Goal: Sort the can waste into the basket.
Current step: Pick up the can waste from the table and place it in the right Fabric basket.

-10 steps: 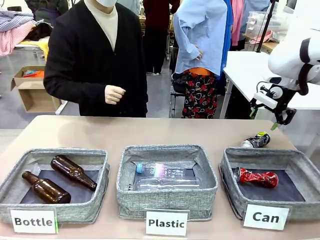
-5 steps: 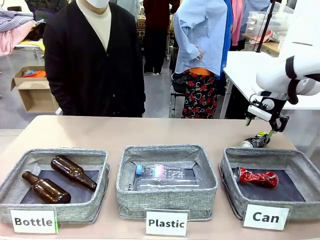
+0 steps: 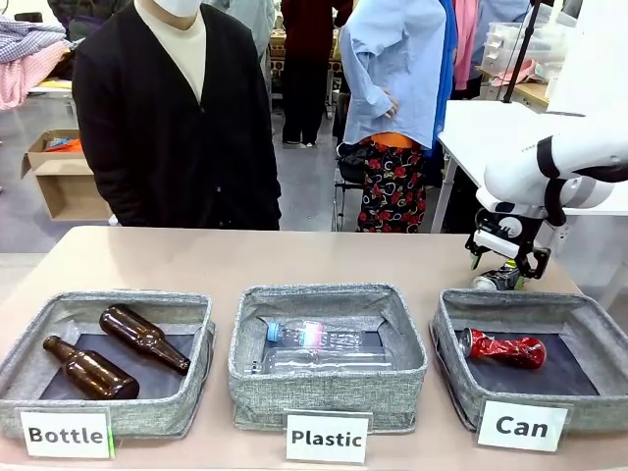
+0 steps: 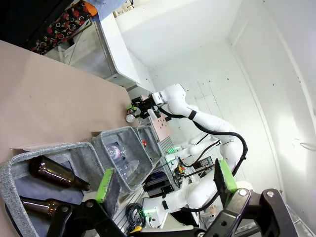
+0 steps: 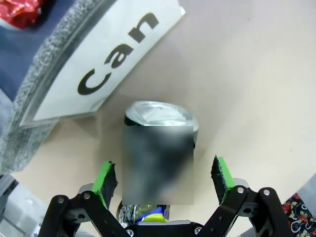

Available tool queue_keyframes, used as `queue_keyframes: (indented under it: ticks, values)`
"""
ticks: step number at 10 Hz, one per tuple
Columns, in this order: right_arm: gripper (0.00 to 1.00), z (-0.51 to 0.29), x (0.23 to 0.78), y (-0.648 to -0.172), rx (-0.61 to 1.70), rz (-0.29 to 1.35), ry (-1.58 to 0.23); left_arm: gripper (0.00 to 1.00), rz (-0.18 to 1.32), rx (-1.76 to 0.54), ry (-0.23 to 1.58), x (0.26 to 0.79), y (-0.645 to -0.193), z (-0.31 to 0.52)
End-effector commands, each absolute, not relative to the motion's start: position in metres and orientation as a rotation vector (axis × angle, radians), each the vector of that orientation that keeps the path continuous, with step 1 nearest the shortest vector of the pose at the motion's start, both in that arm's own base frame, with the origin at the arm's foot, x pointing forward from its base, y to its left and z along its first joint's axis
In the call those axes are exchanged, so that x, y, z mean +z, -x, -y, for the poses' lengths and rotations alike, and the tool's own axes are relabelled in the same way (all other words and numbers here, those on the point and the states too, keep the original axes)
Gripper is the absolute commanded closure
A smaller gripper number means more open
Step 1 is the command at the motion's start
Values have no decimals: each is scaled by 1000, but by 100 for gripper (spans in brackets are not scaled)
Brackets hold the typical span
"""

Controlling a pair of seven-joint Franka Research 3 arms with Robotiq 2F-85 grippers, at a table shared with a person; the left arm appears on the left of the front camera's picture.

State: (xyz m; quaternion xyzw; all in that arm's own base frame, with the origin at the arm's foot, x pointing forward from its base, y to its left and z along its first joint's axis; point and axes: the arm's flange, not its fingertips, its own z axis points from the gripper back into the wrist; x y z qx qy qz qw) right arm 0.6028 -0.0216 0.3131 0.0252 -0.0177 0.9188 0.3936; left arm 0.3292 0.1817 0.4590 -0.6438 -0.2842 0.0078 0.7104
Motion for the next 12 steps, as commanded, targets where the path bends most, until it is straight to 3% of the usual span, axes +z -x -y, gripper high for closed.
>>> queue_keyframes:
  ticks: [1, 4, 5, 6, 7, 8, 9, 12]
  values:
    - [0, 20, 303, -604, 2377, 26, -87, 0, 627, 5, 1434, 460, -326, -180]
    - [0, 21, 293, -607, 2377, 27, -157, 0, 627, 5, 1434, 460, -326, -180]
    - [58, 22, 294, -607, 2385, 18, -153, 0, 627, 5, 1434, 460, -326, -180]
    - [58, 23, 294, -606, 2385, 10, -155, 0, 627, 5, 1434, 460, -326, -180]
    - [100, 24, 294, -607, 2380, -1, -154, 0, 627, 5, 1434, 460, -326, -180]
    - [64, 24, 294, -607, 2383, -4, -157, 0, 627, 5, 1434, 460, -326, -180]
    - [100, 23, 294, -608, 2388, -2, -163, 0, 627, 5, 1434, 460, -326, -180]
    - [100, 25, 294, -610, 2394, -3, -179, 0, 627, 5, 1434, 460, -326, -180]
